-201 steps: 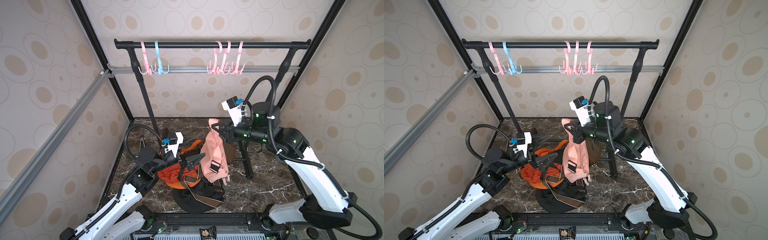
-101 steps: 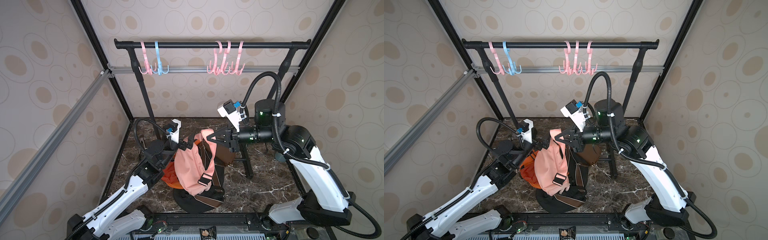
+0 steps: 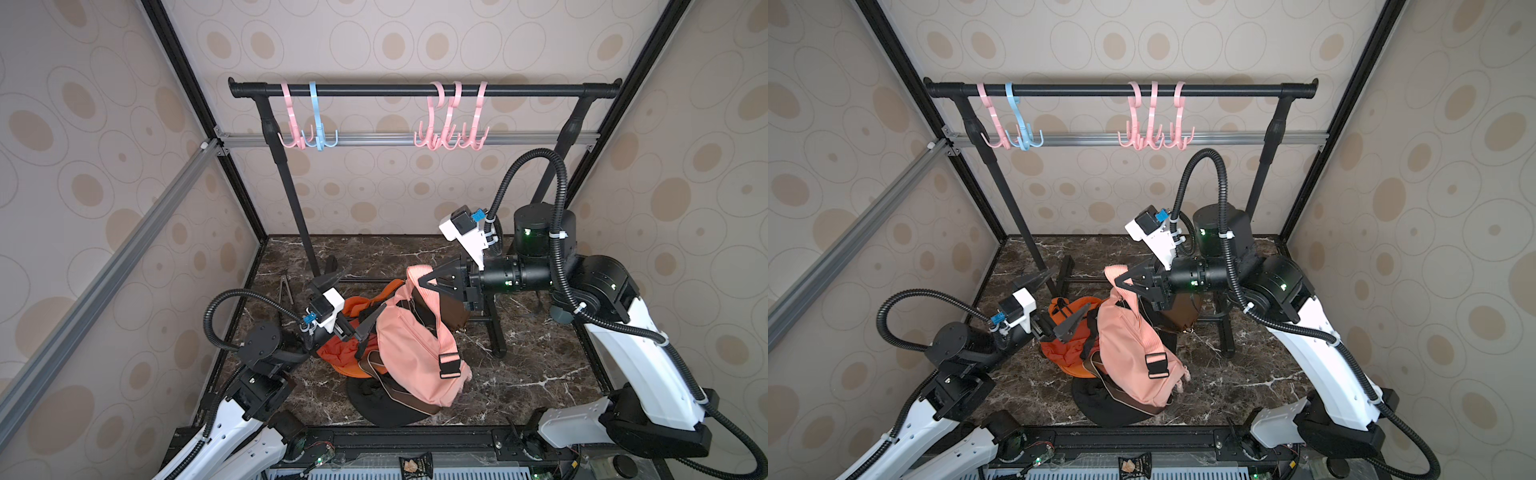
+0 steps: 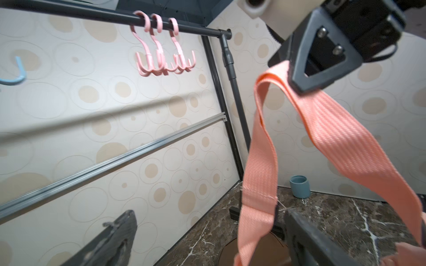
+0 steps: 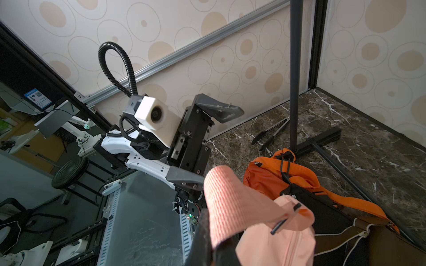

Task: Hang the bag on a hook
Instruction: Pick up the bag from the bag.

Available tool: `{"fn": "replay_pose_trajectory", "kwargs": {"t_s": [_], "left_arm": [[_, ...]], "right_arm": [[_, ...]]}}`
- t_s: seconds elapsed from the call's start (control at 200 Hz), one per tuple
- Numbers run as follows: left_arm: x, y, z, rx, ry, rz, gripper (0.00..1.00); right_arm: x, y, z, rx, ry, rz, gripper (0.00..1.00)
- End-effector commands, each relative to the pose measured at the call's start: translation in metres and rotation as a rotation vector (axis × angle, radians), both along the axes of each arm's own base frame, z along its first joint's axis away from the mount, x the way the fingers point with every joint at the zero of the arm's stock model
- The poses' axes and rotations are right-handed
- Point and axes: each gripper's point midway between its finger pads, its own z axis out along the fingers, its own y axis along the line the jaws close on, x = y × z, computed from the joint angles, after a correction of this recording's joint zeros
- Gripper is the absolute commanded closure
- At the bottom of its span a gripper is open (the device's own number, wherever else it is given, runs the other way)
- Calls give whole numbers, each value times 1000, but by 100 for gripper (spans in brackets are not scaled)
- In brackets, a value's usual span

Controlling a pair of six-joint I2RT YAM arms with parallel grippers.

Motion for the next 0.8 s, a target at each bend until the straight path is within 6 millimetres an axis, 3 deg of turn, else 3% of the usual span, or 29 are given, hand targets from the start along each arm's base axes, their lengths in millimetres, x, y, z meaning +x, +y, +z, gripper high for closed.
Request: {"fn": "replay_pose_trajectory", "kwargs": {"t_s": [0.0, 0.35, 0.64, 0.715, 0.79], "left_arm": [[4, -28, -4, 82, -34, -101, 0], [44, -44, 8, 97, -109, -11, 0], [45, -60, 9, 63, -75, -105, 2], [44, -61, 9, 59, -74, -108, 11], [46, -58, 13, 54, -78, -88, 32]], "right_arm": [[-12, 1, 9, 24, -22, 49, 100], [-28, 5, 11, 25, -13, 129, 100], [-32, 6, 8, 18, -14, 146, 100], [-32, 5, 7, 14, -19, 138, 100], [-31, 1, 6, 9, -35, 115, 100]]}}
